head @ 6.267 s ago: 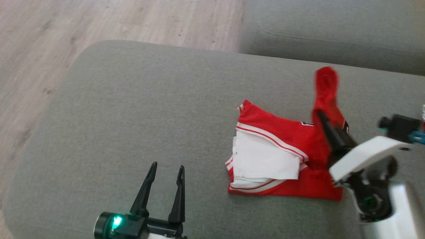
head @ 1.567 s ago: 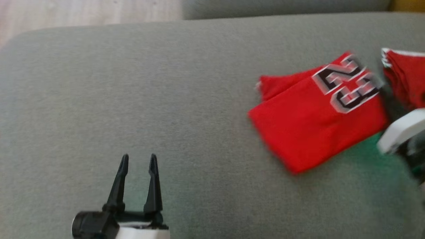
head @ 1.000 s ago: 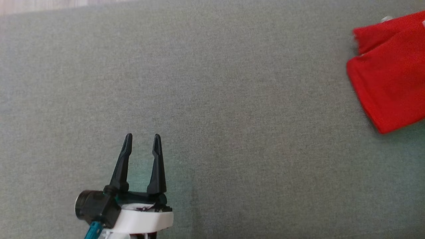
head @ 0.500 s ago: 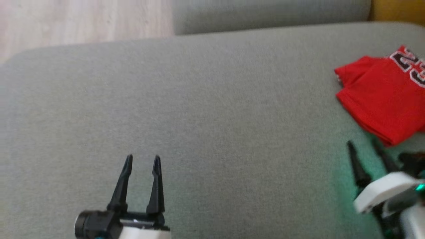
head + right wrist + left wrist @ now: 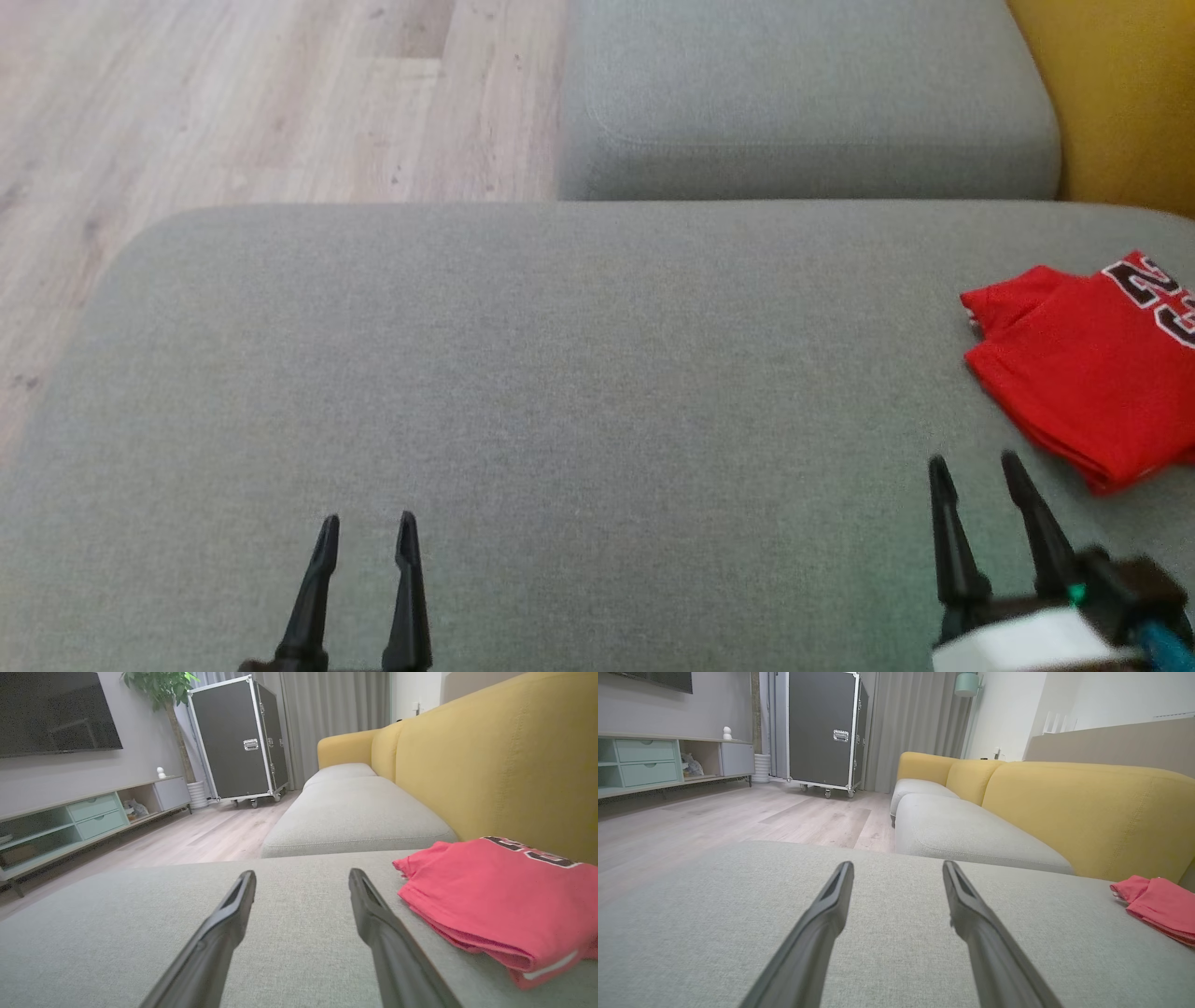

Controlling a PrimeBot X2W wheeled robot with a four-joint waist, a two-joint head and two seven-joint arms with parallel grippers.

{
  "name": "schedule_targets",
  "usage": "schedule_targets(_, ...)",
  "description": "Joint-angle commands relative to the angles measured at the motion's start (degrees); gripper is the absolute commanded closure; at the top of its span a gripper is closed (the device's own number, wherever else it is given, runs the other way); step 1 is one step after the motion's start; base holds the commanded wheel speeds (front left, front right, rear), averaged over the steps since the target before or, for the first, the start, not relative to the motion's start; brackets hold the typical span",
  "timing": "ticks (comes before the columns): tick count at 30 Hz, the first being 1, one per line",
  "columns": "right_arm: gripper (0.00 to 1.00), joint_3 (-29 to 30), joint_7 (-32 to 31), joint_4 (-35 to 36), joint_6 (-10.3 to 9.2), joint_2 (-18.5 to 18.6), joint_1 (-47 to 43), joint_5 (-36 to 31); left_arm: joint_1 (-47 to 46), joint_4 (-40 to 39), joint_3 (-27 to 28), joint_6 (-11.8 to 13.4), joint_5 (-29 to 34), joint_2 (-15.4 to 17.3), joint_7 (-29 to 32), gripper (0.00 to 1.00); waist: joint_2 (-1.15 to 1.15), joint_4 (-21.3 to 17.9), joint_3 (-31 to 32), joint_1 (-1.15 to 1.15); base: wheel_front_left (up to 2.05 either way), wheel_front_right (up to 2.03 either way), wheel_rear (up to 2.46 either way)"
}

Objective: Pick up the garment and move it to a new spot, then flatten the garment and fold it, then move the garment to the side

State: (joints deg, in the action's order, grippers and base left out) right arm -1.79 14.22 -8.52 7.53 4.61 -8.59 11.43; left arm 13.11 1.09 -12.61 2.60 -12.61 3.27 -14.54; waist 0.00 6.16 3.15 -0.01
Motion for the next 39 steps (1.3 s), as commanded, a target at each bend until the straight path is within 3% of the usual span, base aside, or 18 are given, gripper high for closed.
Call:
schedule_targets(1, 0.00, -0.6, 0.8, 2.4, -0.04, 0.2, -0.1, -1.0, -1.3, -1.8, 2.1, 0.4, 0.7, -0.4, -0.5, 0.00, 0.00, 0.3, 0.6, 0.01, 0.00, 0.00, 0.00)
schedule_targets(6, 0.00, -0.6, 0.8, 5.2, -0.04, -1.3, -3.3, -3.6, -0.5, -1.2, 3.6, 0.0, 1.0, -0.4, -0.5, 0.00, 0.00, 0.1, 1.4, 0.01, 0.00, 0.00, 0.00)
schedule_targets(17, 0.00, -0.6, 0.8, 5.2, -0.04, -1.7, -3.4, -2.0, -0.3, -0.1, 4.8, -0.7, 1.8, -0.4, -0.5, 0.00, 0.00, -0.4, 1.8, 0.01, 0.00, 0.00, 0.00)
schedule_targets(18, 1.00, 0.5, 0.0, 3.4, 0.00, -2.1, -5.8, -2.3, 1.4, 1.7, 3.0, -0.7, 1.2, 0.0, 0.0, 1.00, 0.00, -0.4, 1.8, 0.01, 0.00, 0.00, 0.00)
schedule_targets(23, 1.00, 0.2, -0.2, -0.3, 0.00, -2.1, -6.4, -1.8, 1.9, 5.4, 3.0, -0.7, 0.5, 0.0, 0.4, 1.00, 0.00, -0.4, 1.8, 0.01, 0.00, 0.00, 0.00)
schedule_targets(39, 1.00, 0.6, -2.2, -0.9, -0.01, -1.6, -3.9, 8.8, -0.6, 6.4, 4.1, -1.8, -9.9, 0.6, 2.3, 1.00, 0.00, -1.1, 1.2, 0.01, 0.00, 0.00, 0.00)
